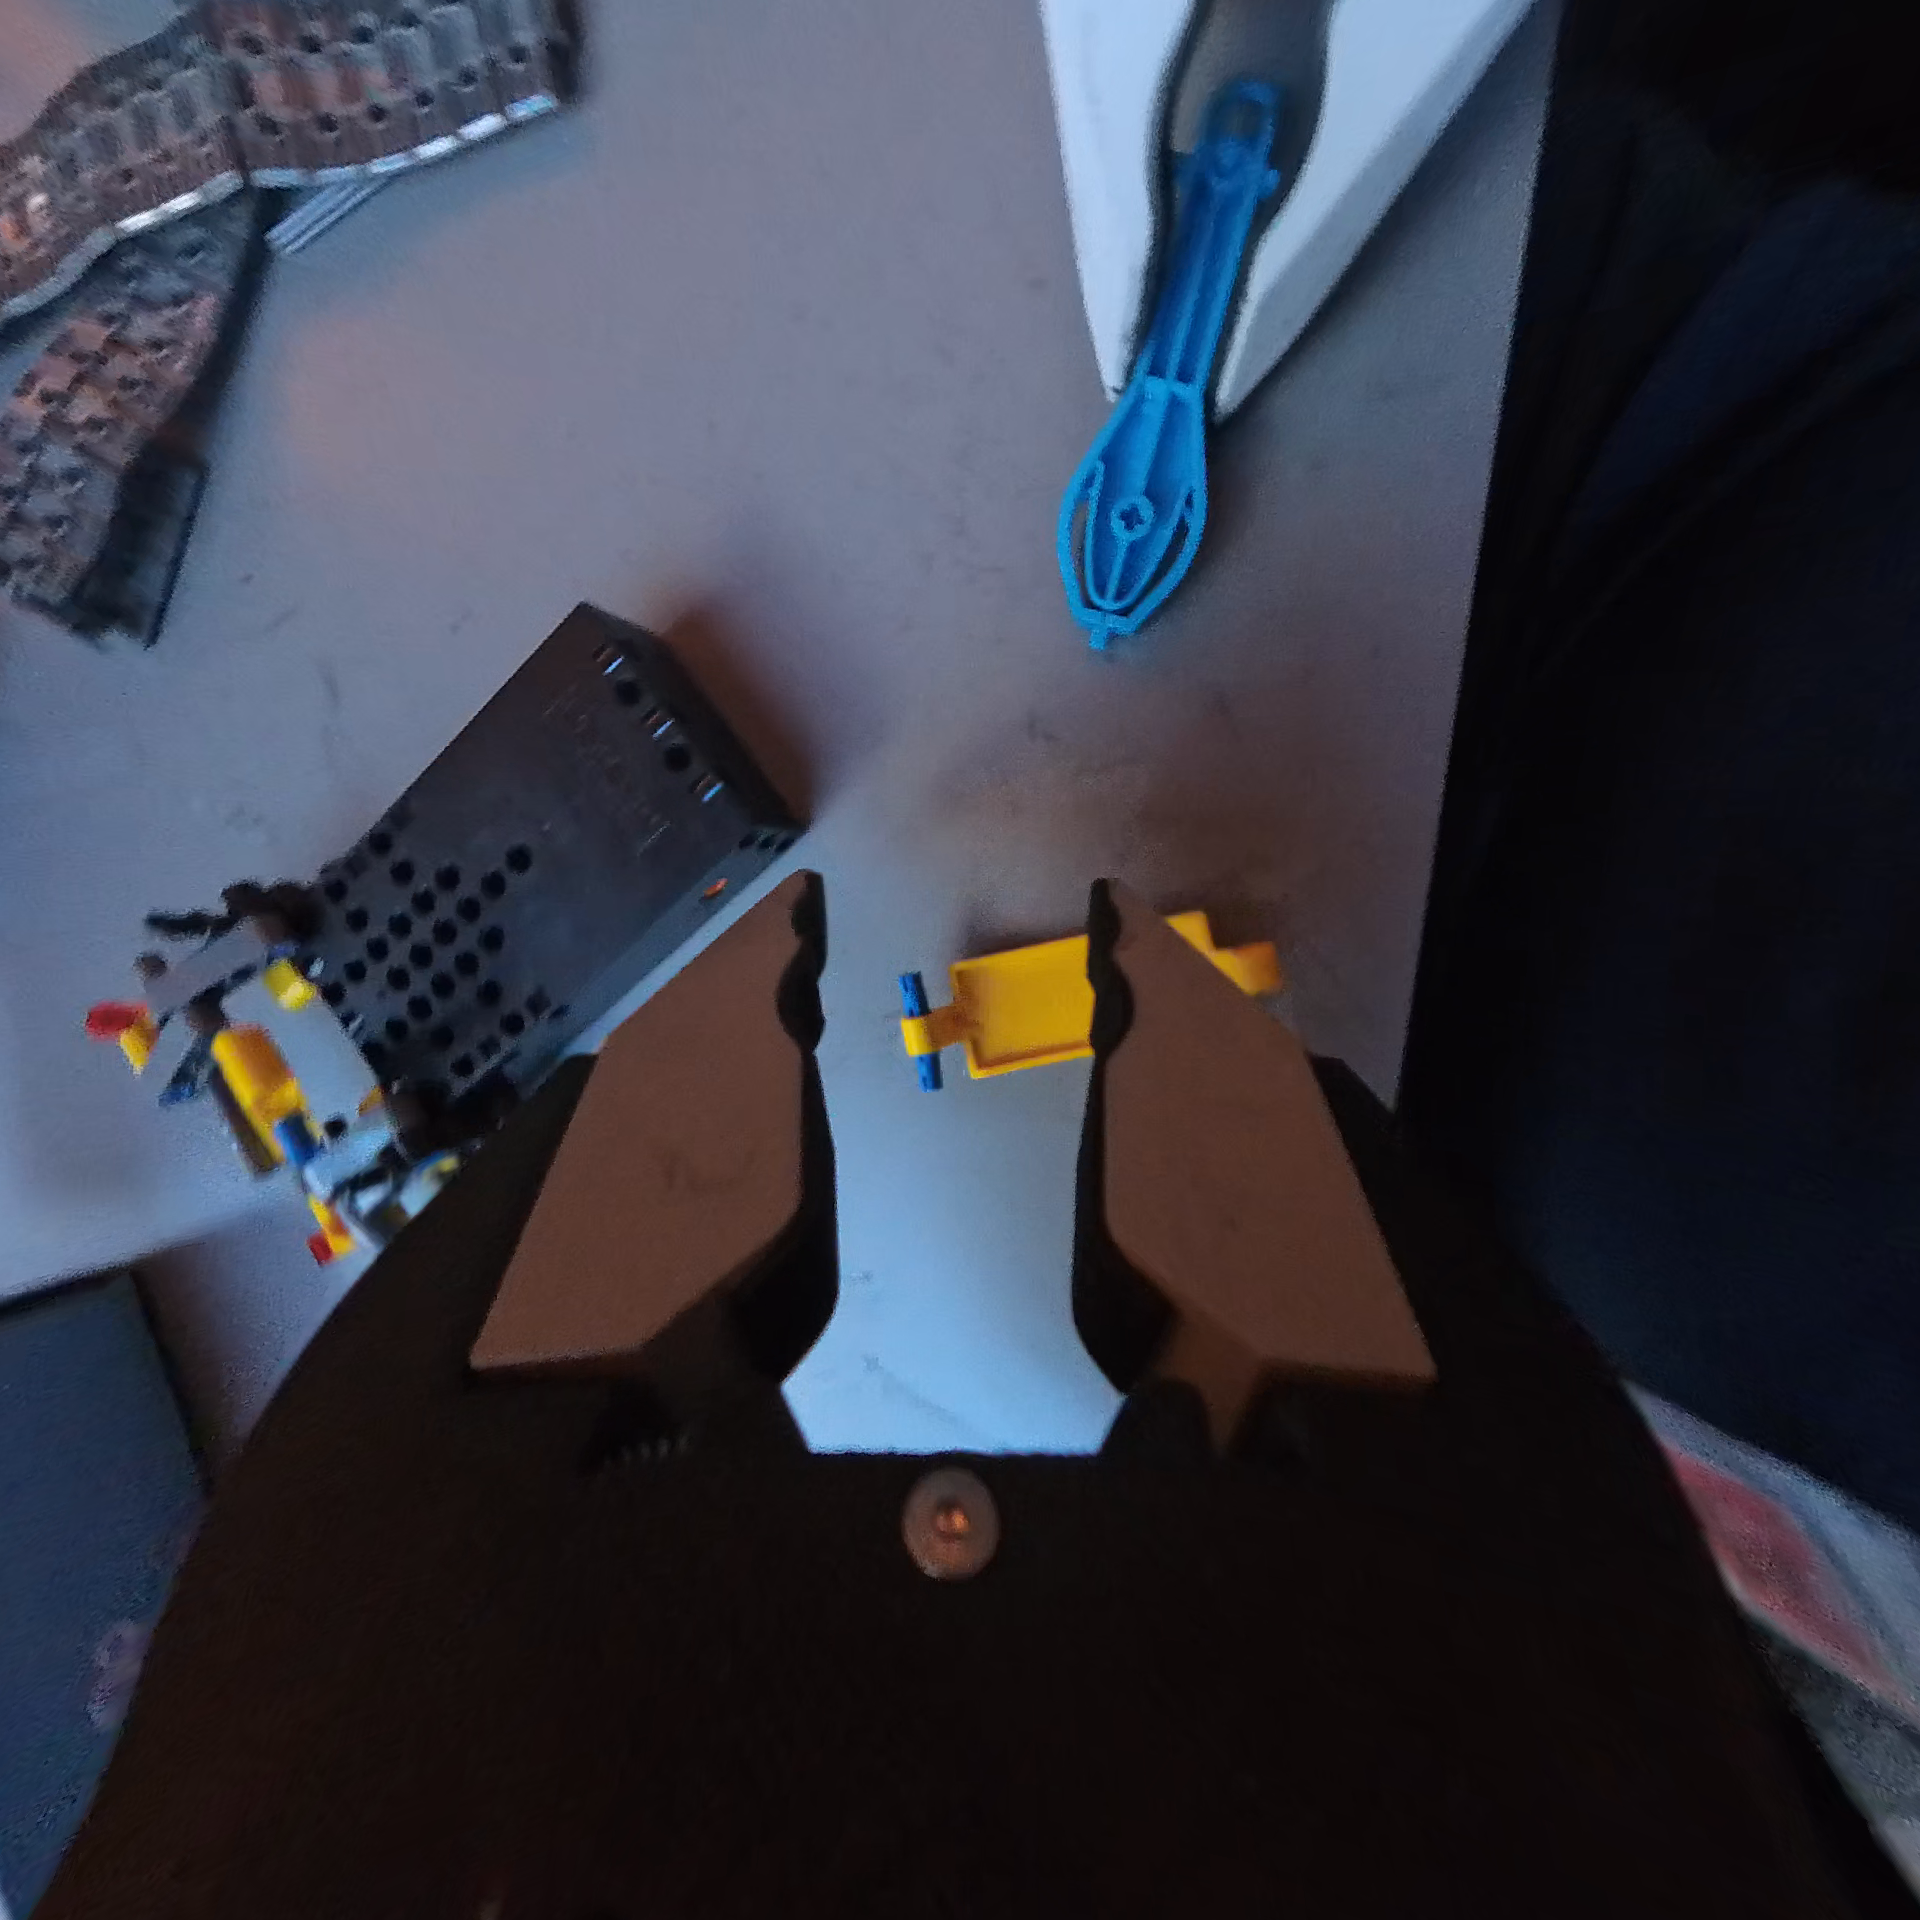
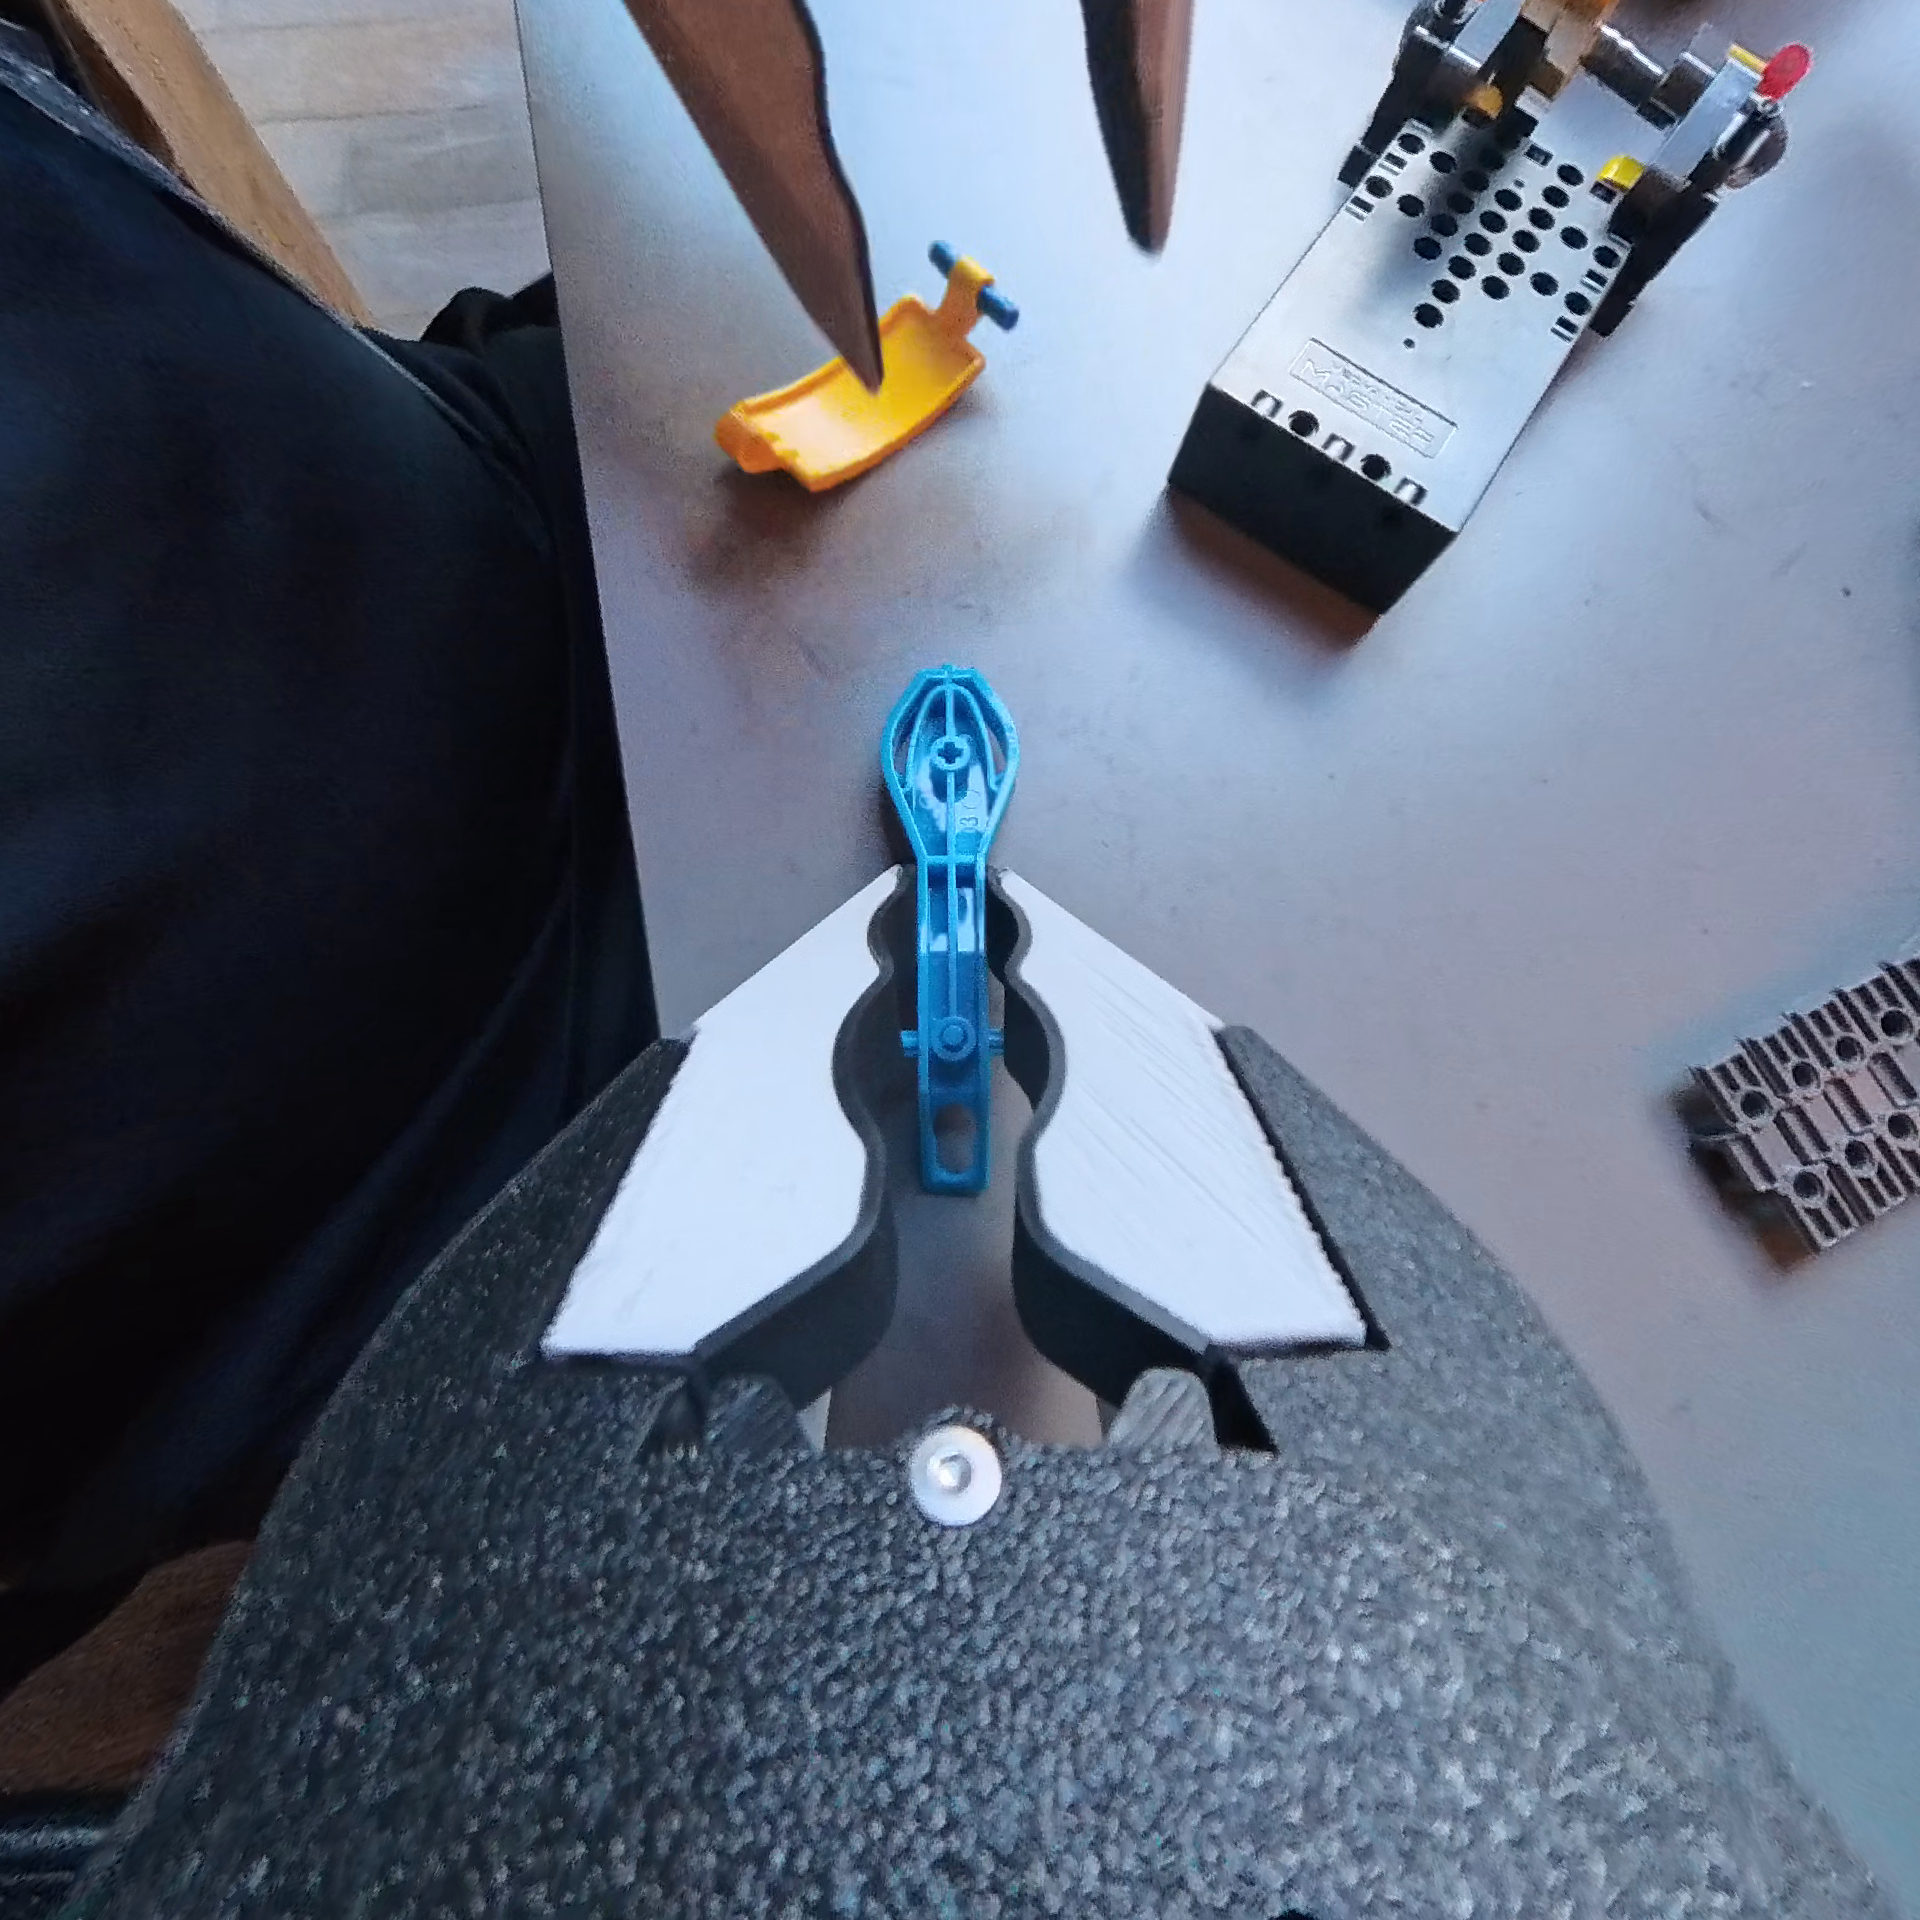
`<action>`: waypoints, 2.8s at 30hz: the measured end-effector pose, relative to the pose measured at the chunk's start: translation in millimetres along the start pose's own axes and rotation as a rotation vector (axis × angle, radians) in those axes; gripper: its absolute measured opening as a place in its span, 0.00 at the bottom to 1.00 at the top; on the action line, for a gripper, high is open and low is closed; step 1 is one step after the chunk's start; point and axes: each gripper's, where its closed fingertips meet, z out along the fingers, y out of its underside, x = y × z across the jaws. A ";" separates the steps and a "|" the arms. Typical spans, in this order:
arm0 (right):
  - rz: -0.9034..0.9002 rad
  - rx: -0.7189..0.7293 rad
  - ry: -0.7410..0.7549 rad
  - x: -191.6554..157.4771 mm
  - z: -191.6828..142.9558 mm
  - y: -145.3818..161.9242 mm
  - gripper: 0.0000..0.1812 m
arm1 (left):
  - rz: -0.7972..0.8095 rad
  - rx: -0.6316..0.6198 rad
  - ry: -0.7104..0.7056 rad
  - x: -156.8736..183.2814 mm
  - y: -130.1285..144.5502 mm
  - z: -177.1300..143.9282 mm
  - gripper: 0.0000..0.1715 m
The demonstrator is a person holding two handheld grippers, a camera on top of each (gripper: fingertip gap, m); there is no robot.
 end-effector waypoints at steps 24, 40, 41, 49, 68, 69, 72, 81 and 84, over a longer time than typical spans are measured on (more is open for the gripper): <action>0.205 -0.013 0.025 -4.8 21.7 -20.9 0.06 | -0.259 0.170 -0.045 23.6 23.4 -18.3 0.18; 0.320 0.059 0.053 -13.1 25.7 -29.1 0.06 | -0.368 0.160 0.035 23.2 13.5 1.3 0.13; 0.333 0.055 0.065 -10.9 25.0 -27.3 0.06 | -0.371 0.161 0.039 22.8 13.3 1.6 0.12; 0.385 0.058 0.140 -10.1 20.0 -22.2 0.06 | -0.383 0.202 0.051 19.6 10.6 4.0 0.09; 0.399 0.089 0.235 -16.4 18.8 -23.1 0.06 | -0.375 0.232 0.006 14.5 8.2 6.0 0.03; 0.399 0.085 0.236 -16.0 18.8 -23.0 0.06 | -0.366 0.231 0.004 14.5 7.9 6.2 0.03; 0.381 0.070 0.244 -13.4 19.5 -23.2 0.06 | -0.345 0.246 0.010 14.9 6.2 6.8 0.03; 0.275 0.027 0.184 -10.6 20.5 -21.5 0.06 | -0.269 0.277 0.066 8.2 1.0 11.6 0.00; 0.277 0.022 0.141 -6.7 21.2 -21.6 0.06 | -0.242 0.294 0.095 8.1 -0.6 12.5 0.00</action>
